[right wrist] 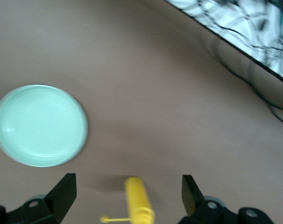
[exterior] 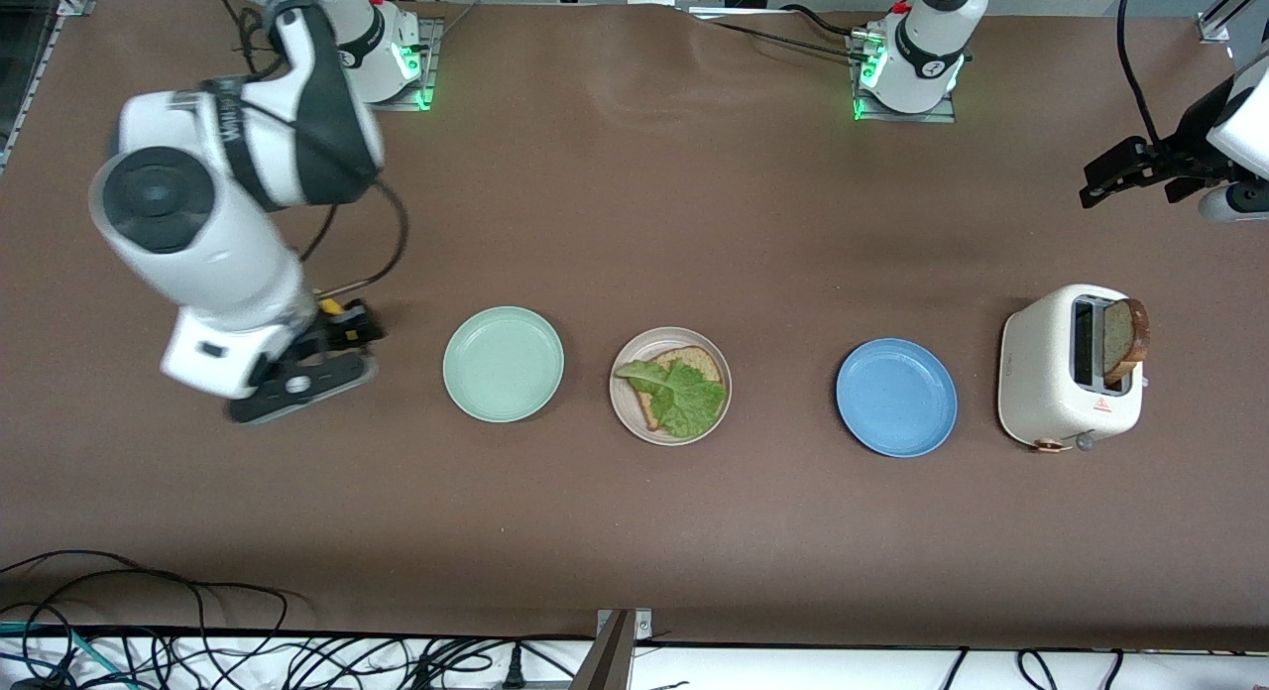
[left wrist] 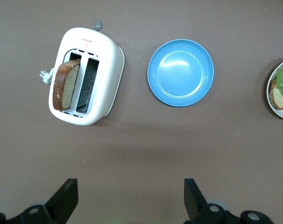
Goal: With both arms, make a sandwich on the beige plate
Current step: 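Raise the right gripper and move it toward the yellow mustard bottle, then lower the right gripper around the yellow mustard bottle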
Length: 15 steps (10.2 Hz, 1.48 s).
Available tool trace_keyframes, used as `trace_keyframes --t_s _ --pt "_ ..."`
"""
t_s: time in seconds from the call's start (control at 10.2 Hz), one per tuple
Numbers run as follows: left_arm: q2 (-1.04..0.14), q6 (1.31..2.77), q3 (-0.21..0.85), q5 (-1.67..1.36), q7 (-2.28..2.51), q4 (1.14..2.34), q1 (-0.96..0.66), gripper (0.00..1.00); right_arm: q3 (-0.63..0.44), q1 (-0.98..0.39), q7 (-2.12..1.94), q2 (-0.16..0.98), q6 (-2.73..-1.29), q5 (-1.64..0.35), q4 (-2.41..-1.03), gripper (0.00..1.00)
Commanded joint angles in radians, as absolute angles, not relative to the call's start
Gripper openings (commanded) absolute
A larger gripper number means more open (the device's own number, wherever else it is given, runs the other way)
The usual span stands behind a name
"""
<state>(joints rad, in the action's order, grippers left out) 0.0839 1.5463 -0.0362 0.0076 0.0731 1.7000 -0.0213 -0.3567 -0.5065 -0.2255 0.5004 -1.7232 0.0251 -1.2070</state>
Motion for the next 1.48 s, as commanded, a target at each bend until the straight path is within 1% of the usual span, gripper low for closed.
trace_keyframes --t_s 0.0,0.2,0.49,0.59,0.79,0.89,1.08,1.18,1.28,1.38 --pt "0.084 1.531 -0.029 0.028 0.072 1.69 -0.014 1.0 -0.458 -0.52 -0.242 0.463 -1.701 -0.049 -1.236 1.0" --pt "0.084 1.531 -0.029 0.026 0.071 1.69 -0.014 1.0 -0.52 -0.509 -0.239 0.466 -1.684 -0.121 -1.239 1.0" --pt "0.084 1.531 -0.031 0.026 0.071 1.69 -0.014 1.0 -0.525 -0.468 -0.255 0.466 -1.669 -0.123 -1.259 1.0" --pt "0.084 1.532 -0.031 0.026 0.071 1.69 -0.014 1.0 -0.522 -0.451 -0.28 0.466 -1.666 -0.133 -1.275 1.0" --pt "0.084 1.532 -0.029 0.026 0.071 1.689 -0.014 1.0 -0.445 -0.326 -0.319 0.466 -1.678 -0.259 -1.319 1.0" --pt "0.084 1.532 -0.031 0.026 0.071 1.69 -0.012 1.0 -0.437 -0.295 -0.4 0.465 -1.71 -0.306 -1.356 1.0" --pt "0.084 1.532 -0.031 0.026 0.071 1.69 -0.012 1.0 -0.434 -0.265 -0.584 0.407 -1.843 -0.401 -1.528 1.0" --pt "0.084 1.532 -0.031 0.026 0.071 1.689 -0.014 1.0 -0.405 -0.233 -0.663 0.364 -1.923 -0.413 -1.63 1.0" --pt "0.084 1.532 -0.031 0.026 0.068 1.689 -0.012 1.0 -0.376 -0.203 -0.739 0.326 -1.977 -0.441 -1.713 1.0" --pt "0.083 1.532 -0.031 0.026 0.064 1.69 -0.011 1.0 -0.373 -0.177 -0.85 0.31 -2.0 -0.513 -1.773 1.0"
